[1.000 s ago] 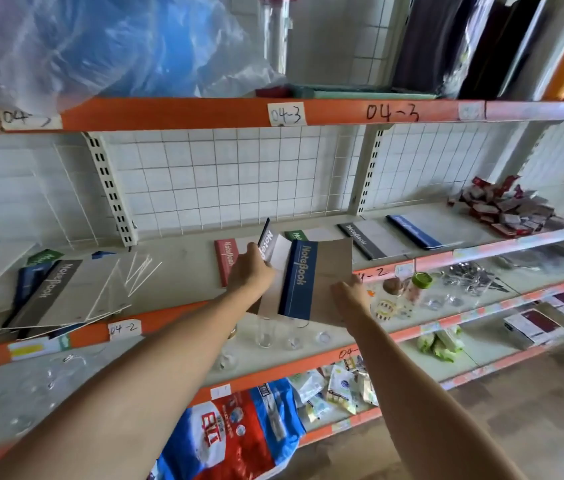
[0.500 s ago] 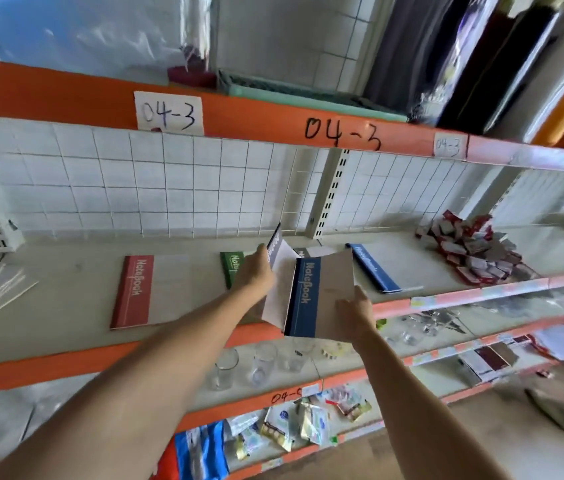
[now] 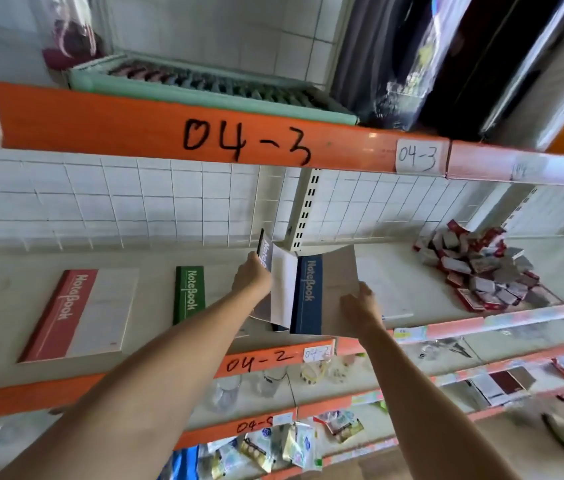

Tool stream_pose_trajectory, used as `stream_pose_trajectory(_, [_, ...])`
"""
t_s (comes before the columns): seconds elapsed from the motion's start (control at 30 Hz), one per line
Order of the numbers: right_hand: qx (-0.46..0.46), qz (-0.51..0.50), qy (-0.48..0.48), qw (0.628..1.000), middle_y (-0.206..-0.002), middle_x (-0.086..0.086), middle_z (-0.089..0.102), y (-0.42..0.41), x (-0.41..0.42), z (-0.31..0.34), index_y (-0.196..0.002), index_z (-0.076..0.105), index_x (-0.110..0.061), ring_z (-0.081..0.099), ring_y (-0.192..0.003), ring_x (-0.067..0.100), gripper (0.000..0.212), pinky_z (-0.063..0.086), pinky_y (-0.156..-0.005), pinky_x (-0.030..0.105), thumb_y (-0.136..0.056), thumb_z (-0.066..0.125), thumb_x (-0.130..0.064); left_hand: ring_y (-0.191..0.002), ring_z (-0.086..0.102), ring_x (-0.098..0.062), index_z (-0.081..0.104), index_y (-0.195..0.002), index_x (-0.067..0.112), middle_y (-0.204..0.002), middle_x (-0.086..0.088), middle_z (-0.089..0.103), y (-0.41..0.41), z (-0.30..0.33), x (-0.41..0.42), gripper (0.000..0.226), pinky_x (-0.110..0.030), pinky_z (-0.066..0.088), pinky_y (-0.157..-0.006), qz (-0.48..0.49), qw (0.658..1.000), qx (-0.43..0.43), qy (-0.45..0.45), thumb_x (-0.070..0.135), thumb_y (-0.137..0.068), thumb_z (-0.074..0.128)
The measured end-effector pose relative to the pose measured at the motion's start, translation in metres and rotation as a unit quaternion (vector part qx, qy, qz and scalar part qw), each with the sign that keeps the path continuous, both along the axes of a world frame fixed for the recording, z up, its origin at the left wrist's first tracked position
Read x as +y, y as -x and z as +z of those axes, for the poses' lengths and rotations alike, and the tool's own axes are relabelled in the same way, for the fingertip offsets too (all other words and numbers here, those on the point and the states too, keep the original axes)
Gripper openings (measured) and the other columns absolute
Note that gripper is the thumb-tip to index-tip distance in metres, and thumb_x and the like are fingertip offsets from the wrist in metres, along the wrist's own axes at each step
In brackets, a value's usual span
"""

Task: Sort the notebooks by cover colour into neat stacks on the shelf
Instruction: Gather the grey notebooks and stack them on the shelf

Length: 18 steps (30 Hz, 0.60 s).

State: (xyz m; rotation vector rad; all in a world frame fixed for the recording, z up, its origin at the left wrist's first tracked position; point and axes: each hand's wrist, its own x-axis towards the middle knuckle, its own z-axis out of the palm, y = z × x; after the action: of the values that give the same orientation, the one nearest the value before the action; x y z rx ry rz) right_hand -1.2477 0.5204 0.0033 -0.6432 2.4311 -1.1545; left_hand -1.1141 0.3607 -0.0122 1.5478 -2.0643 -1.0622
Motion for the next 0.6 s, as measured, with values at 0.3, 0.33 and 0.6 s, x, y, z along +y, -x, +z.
stream_pose_trajectory(0.3, [-0.063,0.065,0.04,0.995,-0.077,0.003,0.055,0.055,-0.016,0.003,-0.102,0.055,-0.008,0.053,-0.067,0.018,0.036,0.043,-0.057,0.023,-0.068,0.046,-0.016,-0.107,0.061,-0.036,0.022,-0.144,0.008,-0.129,-0.016,0.056,0.032,-0.023,0.018,0.055,-0.041,0.051,-0.077,0.067,0.994,-0.089,-0.004,0.016,-0.097,0.05])
stream_pose_trajectory(0.33, [-0.063,0.079,0.038,0.994,-0.074,0.0,0.052,0.061,-0.018,0.003,-0.1,0.053,-0.009,0.049,-0.064,0.014,0.024,0.037,-0.053,0.021,-0.077,0.048,-0.008,-0.107,0.061,-0.036,0.025,-0.14,0.008,-0.128,-0.014,0.056,0.033,-0.025,0.02,0.05,-0.041,0.05,-0.079,0.074,0.992,-0.105,0.006,0.018,-0.097,0.05])
stream_pose_trajectory(0.6, [-0.058,0.149,0.024,0.987,-0.076,-0.002,0.057,0.098,-0.036,-0.004,-0.1,0.057,-0.013,0.056,-0.073,0.023,0.048,0.044,-0.063,0.028,-0.057,0.037,-0.021,-0.1,0.063,-0.028,0.038,-0.126,0.01,-0.118,-0.009,0.06,0.049,-0.023,0.033,0.044,-0.036,0.039,-0.069,0.102,0.97,-0.217,0.032,0.042,-0.099,0.053])
